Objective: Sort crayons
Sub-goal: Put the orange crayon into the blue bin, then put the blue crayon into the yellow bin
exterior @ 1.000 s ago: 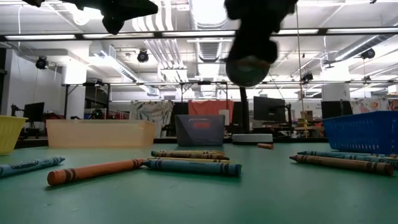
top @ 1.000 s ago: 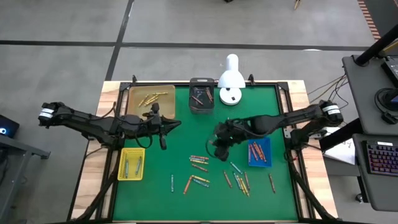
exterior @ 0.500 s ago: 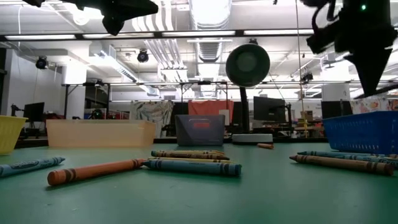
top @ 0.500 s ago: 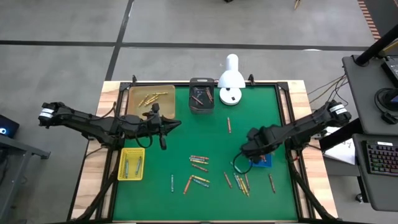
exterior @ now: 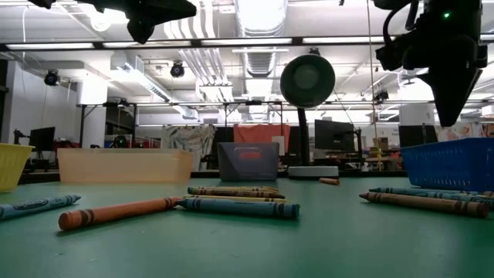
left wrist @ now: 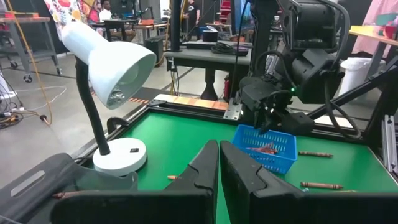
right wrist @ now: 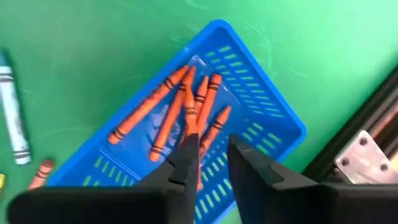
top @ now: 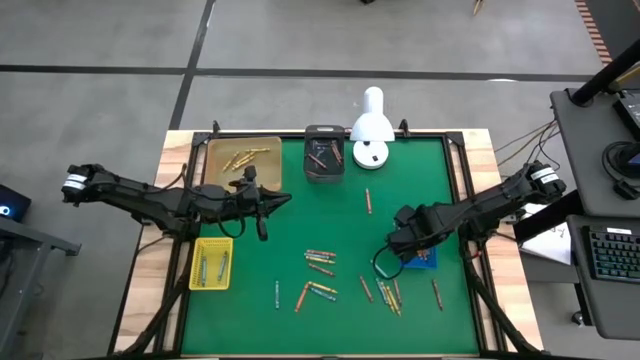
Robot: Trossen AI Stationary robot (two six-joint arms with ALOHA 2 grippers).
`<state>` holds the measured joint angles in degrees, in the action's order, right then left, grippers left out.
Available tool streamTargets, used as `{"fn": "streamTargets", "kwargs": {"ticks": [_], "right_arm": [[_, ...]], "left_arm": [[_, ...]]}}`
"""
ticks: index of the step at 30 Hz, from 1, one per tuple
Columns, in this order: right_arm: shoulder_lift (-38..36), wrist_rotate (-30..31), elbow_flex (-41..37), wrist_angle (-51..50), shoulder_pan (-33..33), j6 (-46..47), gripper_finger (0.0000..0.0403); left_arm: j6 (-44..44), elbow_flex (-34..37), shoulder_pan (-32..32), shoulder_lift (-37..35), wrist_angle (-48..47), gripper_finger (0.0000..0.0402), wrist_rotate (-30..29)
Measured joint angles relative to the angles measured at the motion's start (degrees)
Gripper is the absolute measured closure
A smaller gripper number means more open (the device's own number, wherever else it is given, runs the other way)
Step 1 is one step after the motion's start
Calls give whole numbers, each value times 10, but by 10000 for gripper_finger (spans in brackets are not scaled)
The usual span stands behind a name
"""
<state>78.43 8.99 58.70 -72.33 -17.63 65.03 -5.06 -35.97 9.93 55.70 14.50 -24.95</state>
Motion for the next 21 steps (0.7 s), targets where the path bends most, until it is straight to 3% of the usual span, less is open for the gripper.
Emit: {"fn": "streamTargets", "kwargs": {"ticks": [5, 9, 11, 15, 21], "right_arm": [[0, 7, 8, 3, 0, -13, 299], [0, 69, 31, 10, 0, -40, 296], [0, 112, 44, 15, 0, -66, 296], [0, 176, 68, 25, 0, -129, 296], [0, 205, 84, 63, 0, -206, 296]], "left_arm": [[-24, 0, 0, 6, 0, 402, 0], [-101, 0, 0, 22, 8, 402, 0], [-165, 0, 1, 32, 4, 402, 10], [-348, 0, 9, 58, -37, 402, 98], [-563, 0, 76, 111, -81, 402, 126]]}}
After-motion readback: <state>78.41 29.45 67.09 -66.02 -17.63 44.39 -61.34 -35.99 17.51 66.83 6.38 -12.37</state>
